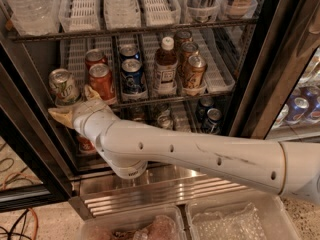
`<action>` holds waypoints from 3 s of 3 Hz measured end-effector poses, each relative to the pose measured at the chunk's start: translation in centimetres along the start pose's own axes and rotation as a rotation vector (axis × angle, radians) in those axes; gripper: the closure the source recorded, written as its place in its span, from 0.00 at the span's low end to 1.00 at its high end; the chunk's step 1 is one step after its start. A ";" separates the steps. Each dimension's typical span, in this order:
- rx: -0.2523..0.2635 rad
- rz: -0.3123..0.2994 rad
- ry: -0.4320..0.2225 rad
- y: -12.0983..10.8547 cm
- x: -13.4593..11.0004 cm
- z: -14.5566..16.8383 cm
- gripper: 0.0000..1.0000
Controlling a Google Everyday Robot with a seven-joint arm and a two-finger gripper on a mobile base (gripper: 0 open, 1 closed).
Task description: Pick 7up can from middle shelf of fridge
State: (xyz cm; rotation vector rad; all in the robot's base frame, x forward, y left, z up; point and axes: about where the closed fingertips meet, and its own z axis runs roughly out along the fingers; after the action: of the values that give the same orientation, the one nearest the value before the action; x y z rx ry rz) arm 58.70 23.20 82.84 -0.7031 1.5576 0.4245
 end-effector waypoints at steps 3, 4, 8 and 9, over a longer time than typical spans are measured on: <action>-0.086 0.008 -0.058 0.2 -0.8 4.5 0.22; -0.107 0.003 -0.062 0.5 -1.1 5.2 0.38; -0.160 -0.008 -0.022 1.2 -1.4 5.8 1.00; -0.161 -0.066 -0.029 0.3 -3.9 5.9 1.00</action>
Offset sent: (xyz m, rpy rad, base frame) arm 0.0392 0.0360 -0.0044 0.0541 -0.0111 0.1100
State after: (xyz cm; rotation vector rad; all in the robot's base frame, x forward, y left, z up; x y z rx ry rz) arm 63.01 27.95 85.93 -0.8666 1.4796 0.5122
